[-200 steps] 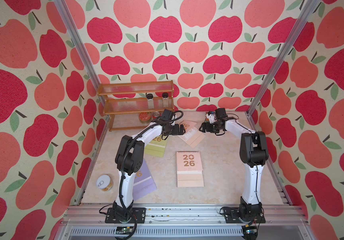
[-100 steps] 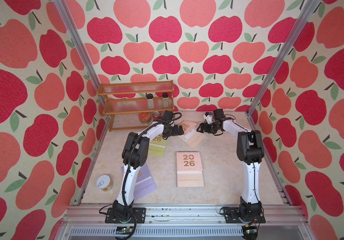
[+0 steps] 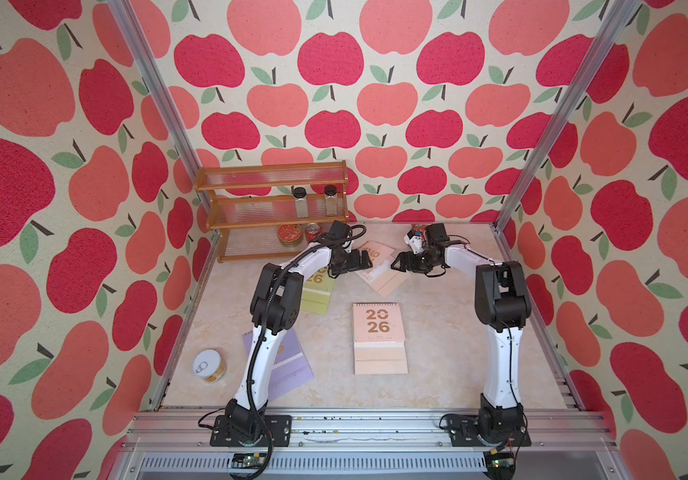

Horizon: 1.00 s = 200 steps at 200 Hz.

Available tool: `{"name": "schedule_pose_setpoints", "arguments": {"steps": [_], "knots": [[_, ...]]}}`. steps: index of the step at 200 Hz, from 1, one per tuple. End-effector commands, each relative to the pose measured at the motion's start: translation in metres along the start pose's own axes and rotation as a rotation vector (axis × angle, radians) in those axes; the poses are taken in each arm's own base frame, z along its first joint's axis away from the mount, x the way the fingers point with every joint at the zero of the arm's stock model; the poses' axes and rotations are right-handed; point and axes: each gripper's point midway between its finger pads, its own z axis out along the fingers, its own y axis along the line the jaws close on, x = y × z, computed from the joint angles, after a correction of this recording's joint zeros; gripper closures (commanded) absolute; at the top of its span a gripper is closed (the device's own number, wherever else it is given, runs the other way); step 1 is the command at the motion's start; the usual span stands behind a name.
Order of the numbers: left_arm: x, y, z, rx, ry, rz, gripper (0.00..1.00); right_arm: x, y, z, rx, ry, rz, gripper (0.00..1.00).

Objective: Stack the calendars
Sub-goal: Adjust the calendar at the center of the board.

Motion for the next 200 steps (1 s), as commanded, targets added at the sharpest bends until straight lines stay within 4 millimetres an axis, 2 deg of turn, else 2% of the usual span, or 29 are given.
{"name": "schedule_pose_setpoints", "arguments": {"steps": [1, 78, 108, 128, 164, 200], "knots": [[0.010, -0.013, 0.009, 0.025, 0.049, -0.003, 0.01, 0.026, 0.005, -0.001, -0.009, 0.059, 0.051, 0.22], [0.026, -0.050, 0.032, 0.080, 0.104, 0.058, 0.01, 0.051, 0.012, -0.018, -0.012, 0.033, 0.102, 0.23], [0.025, -0.056, 0.032, 0.087, 0.104, 0.090, 0.01, 0.059, 0.016, -0.030, 0.000, 0.009, 0.124, 0.23], [0.020, -0.056, 0.022, 0.087, 0.085, 0.116, 0.01, 0.058, 0.017, -0.046, 0.019, -0.028, 0.131, 0.22], [0.016, -0.066, -0.010, 0.125, 0.023, 0.212, 0.01, 0.039, 0.023, -0.075, 0.006, -0.104, 0.125, 0.22], [0.010, -0.070, -0.040, 0.142, -0.051, 0.242, 0.00, 0.024, 0.021, -0.083, 0.008, -0.121, 0.126, 0.22]]}}
